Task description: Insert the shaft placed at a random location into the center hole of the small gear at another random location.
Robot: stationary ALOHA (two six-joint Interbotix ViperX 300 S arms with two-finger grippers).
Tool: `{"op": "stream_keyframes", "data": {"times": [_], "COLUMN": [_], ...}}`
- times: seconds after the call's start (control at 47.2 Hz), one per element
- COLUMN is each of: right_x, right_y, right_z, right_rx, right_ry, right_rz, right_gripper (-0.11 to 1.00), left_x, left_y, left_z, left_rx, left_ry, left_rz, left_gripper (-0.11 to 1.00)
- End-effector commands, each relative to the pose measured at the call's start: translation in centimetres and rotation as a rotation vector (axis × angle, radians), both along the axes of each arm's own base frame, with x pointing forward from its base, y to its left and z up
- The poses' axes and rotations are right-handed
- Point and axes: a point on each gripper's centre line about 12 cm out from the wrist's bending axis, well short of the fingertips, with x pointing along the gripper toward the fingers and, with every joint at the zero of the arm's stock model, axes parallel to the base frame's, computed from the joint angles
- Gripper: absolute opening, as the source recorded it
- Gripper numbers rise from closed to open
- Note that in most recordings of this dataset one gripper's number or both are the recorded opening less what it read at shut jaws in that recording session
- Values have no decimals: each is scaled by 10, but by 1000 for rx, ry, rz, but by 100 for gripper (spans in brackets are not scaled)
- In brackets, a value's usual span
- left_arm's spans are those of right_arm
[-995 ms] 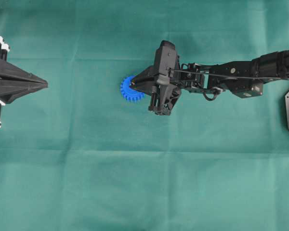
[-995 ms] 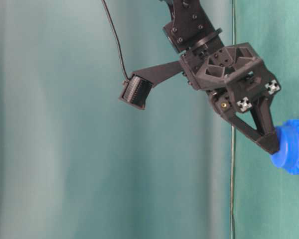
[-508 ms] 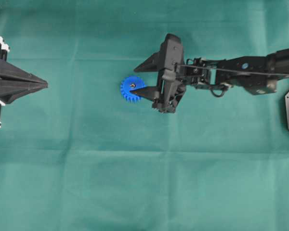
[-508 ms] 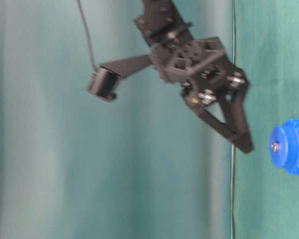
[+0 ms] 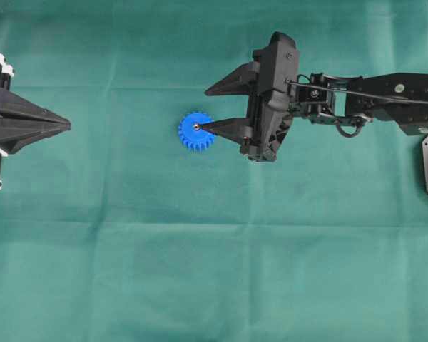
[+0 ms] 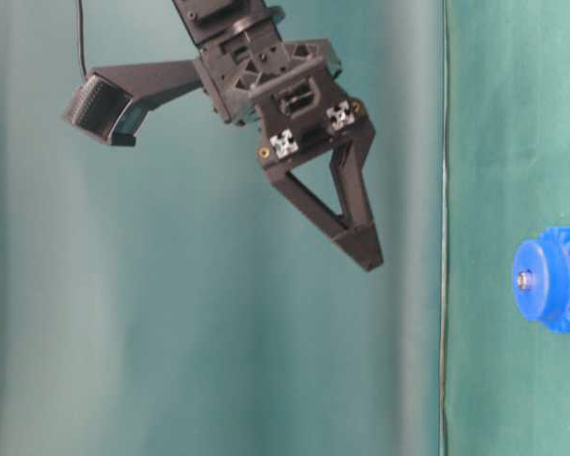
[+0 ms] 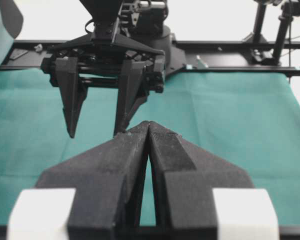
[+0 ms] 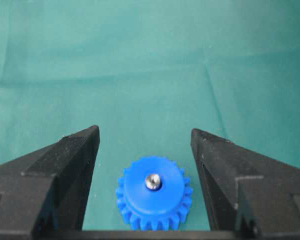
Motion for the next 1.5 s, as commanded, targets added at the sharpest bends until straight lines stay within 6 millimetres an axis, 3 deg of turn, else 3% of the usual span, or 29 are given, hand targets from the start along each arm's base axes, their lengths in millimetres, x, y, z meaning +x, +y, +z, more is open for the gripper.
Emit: {"op": "stream_keyframes", "data": {"times": [0.0,0.571,0.868,1.058,1.481], "right_x": [-5,-92,-127,-136,-136], "right_y": [3,13,17,17,17], "right_z": [16,31,38,38,37], "right_rx": [-17,-13,-18,-18,-18], "right_ry": [-40,-94,-123,-132,-129], "right_rz": [12,9,12,13,13], "right_gripper": [72,72,71,71,71], "left_x": [2,2,2,2,2], "left_y": [0,0,0,0,0], "left_z": [5,5,5,5,5], "left_rx": [0,-3,-3,-5,-3], "left_ry": [-12,-12,-12,-12,-12], "left_rz": [-2,-2,-1,0,-1], "left_gripper": [0,0,0,0,0]}}
